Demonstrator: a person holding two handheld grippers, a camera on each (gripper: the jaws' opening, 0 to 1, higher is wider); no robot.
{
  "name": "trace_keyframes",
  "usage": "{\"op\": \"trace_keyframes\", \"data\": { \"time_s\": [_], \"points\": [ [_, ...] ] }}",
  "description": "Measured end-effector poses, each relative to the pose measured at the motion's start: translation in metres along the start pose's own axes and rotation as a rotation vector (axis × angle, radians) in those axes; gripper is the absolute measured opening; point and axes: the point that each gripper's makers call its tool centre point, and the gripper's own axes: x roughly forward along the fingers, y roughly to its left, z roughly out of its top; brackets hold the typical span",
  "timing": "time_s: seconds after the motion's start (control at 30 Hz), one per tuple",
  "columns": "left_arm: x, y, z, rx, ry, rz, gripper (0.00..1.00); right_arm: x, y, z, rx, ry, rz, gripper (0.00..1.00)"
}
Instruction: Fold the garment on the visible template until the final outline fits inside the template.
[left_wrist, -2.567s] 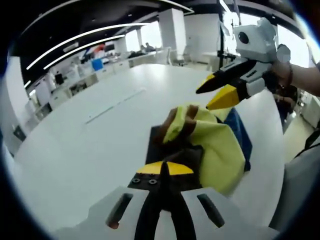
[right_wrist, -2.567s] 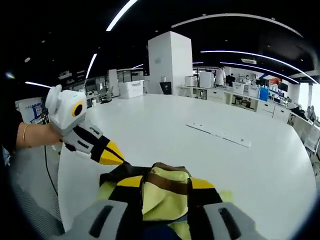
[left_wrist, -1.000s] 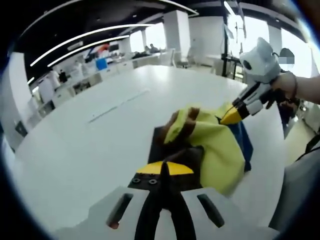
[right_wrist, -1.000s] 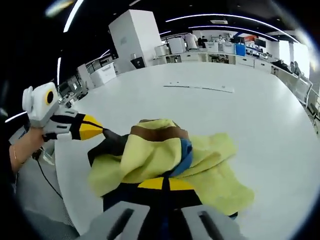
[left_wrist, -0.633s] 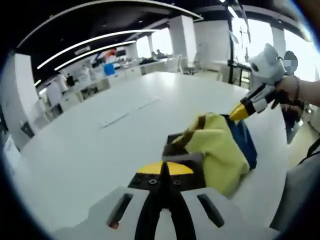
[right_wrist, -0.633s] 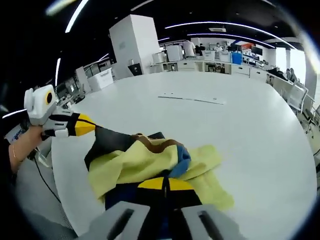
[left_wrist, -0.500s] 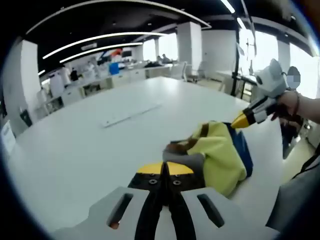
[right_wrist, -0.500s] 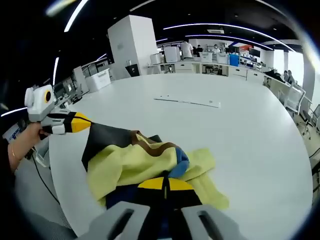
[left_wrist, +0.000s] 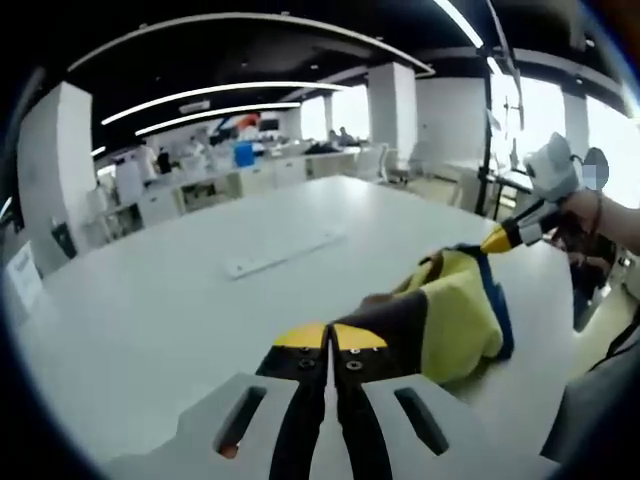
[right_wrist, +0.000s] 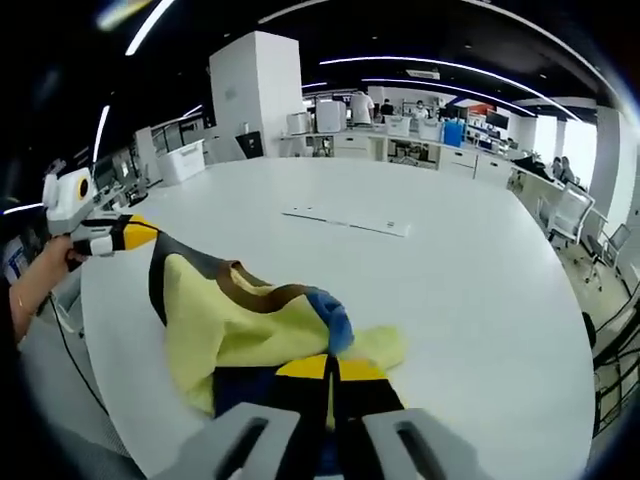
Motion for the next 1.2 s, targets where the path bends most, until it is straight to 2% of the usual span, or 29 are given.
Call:
{"op": "trace_keyframes", "data": {
  "time_s": [0.23,0.57,0.77,0.97,1.2],
  "points": [
    [-0.005,0.011,0.021,0.029,-0.04,0.025,0.0,-0.009,-0.017,0.016,-0.003,-0.028,-0.036,0.0],
    [-0.006,0.031,0.039,0.065,-0.059,0.047,0.0,-0.018,-0.047,0.037,-0.024,-0.063,-0.104,0.0],
    [0.002,0.036,0.051,0.079,-0.081,0.061,0.0,-0.016,-0.057,0.048,-0.038,-0.074,-0.125,0.0],
    [0.011,0.035,0.065,0.056,-0.136,0.056,0.0,-0.018,-0.067,0.061,-0.042,-0.1,-0.159,0.0],
    [0.03,0.04,0.079,0.01,-0.193,0.069,0.0,-0.014,-0.086,0.085,-0.047,-0.14,-0.204,0.0]
  ]
}}
